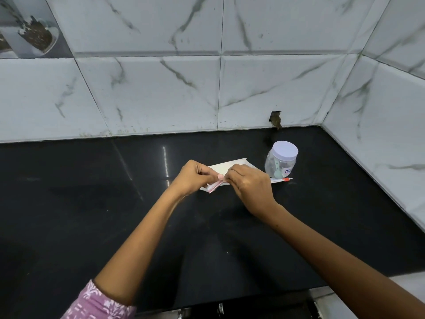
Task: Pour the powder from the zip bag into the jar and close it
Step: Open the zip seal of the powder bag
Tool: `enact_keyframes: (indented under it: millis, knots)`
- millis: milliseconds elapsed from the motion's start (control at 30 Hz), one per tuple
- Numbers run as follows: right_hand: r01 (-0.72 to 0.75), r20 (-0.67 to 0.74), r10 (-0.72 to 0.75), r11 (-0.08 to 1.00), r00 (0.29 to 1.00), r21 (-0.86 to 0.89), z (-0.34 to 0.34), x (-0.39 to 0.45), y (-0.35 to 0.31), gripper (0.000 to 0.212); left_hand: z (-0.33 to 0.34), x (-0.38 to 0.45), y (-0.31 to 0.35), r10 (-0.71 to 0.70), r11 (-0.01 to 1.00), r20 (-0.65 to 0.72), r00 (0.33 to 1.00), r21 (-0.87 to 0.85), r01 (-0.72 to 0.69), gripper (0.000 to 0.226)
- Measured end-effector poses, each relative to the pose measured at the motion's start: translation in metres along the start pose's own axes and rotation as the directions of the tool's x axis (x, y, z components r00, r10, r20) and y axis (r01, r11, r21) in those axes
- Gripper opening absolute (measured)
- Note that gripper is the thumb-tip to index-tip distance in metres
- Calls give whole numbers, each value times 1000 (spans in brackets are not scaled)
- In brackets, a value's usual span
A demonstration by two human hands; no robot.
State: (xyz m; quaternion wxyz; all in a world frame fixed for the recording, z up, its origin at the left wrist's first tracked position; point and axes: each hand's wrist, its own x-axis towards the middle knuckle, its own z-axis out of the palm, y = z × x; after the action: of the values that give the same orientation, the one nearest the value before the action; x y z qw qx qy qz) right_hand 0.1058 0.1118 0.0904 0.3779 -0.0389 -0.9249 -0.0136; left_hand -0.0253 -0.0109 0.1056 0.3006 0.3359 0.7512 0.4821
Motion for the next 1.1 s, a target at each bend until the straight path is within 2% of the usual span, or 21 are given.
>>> enact_keyframes:
  millis: [200, 400, 533, 600, 667, 733, 833, 933, 1100]
  knots:
    - [48, 15, -49, 998, 999, 29, 0, -16, -4, 11, 1, 1, -3, -27, 996, 130, 991, 89, 15, 11]
    - [20, 33, -22, 998, 999, 55, 3, -22, -6, 10, 6, -2, -3, 12, 983, 118, 993, 178, -33, 5]
    - [-22, 63, 18, 998, 998, 64, 1, -24, -7, 11, 19, -7, -8, 159, 922, -28, 987, 362, -138, 24]
    - [-14, 89, 9, 998, 996, 55, -1, -30, -8, 13, 24, -13, -11, 272, 883, -91, 958, 420, -210, 17]
    - [-6, 112, 0, 999, 994, 49, -1, -37, -9, 14, 28, -20, -13, 350, 833, -47, 935, 472, -288, 12]
    - [-2, 115, -3, 999, 993, 43, 0, -41, -9, 13, 34, -25, -16, 357, 785, 35, 934, 531, -319, 16]
    - [-4, 127, -2, 999, 992, 49, 4, -45, -10, 13, 42, -27, -19, 280, 752, 28, 960, 615, -237, 19]
    - [-48, 145, 37, 996, 989, 71, 5, -53, -10, 12, 50, -29, -26, 226, 798, -29, 974, 579, -168, 21]
    - [-92, 241, 64, 990, 969, 108, 1, -77, 5, 15, 60, -38, -37, 263, 844, -150, 953, 513, -152, 25]
